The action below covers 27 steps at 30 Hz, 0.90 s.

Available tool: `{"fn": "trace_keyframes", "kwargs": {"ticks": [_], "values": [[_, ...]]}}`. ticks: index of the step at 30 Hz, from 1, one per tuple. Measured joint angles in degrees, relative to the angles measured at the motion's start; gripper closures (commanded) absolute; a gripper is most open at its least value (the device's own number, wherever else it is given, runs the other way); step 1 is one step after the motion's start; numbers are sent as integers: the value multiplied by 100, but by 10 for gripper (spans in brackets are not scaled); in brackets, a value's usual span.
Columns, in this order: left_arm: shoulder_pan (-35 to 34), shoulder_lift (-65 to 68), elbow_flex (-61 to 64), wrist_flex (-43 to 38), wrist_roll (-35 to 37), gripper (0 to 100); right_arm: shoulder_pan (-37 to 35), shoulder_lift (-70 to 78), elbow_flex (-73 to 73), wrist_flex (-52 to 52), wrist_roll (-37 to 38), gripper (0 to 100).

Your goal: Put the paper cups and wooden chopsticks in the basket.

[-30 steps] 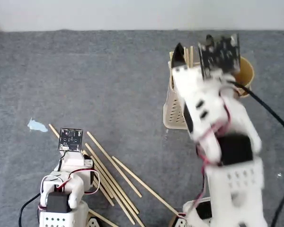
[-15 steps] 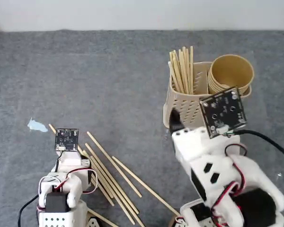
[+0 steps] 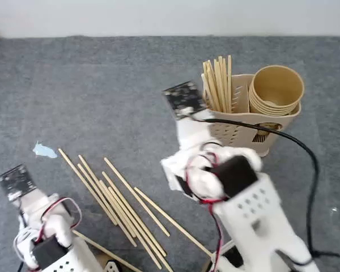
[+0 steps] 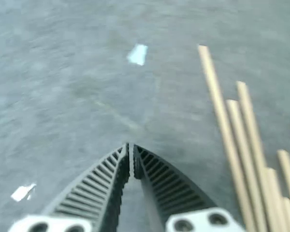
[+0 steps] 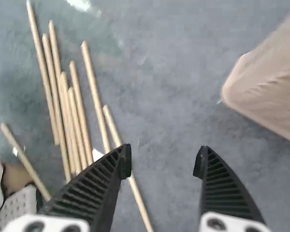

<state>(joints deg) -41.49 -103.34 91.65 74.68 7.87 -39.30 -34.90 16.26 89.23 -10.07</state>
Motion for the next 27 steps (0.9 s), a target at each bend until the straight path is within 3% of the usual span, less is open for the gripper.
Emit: {"fn": "trace_keyframes", "kwargs": {"ticks": [6, 14, 27], "values": [[-659, 0, 35, 0, -273, 985, -809, 941, 431, -615, -18, 772], [-774, 0, 176, -9, -686, 985, -1591, 2004, 1398, -2338, -18, 773], [-774, 0, 334, -158, -686, 986, -1776, 3745, 1407, -3323, -18, 775]]}}
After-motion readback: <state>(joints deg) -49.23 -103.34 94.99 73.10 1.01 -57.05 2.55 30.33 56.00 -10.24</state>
